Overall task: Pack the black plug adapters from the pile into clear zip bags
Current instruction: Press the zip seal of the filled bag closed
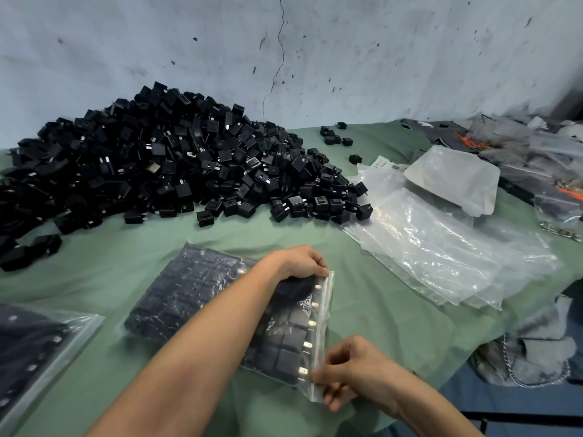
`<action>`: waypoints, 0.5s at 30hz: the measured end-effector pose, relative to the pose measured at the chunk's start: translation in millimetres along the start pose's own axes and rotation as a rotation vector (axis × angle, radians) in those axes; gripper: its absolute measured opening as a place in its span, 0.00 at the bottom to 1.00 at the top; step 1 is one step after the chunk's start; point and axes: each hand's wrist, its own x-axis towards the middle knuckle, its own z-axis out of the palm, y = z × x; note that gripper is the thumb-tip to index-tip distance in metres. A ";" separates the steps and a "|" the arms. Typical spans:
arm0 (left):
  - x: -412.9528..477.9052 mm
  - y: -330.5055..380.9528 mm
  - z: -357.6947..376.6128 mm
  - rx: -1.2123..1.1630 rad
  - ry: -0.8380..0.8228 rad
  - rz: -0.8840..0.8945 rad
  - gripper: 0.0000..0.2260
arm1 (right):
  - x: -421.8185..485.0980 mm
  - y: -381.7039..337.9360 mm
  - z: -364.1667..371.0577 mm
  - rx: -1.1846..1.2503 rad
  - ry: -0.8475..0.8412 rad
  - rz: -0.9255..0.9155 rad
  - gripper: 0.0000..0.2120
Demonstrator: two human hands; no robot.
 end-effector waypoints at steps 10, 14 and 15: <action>-1.9 0.2 -5.8 0.093 0.016 0.044 0.04 | -2.4 4.2 3.5 -0.076 -0.034 0.005 0.05; -15.2 -4.6 -17.3 0.210 0.135 0.142 0.06 | -3.1 4.2 4.0 -0.153 -0.037 -0.008 0.04; -20.6 -6.9 -23.4 0.320 0.218 0.158 0.07 | -2.0 5.0 4.3 -0.172 -0.027 -0.013 0.05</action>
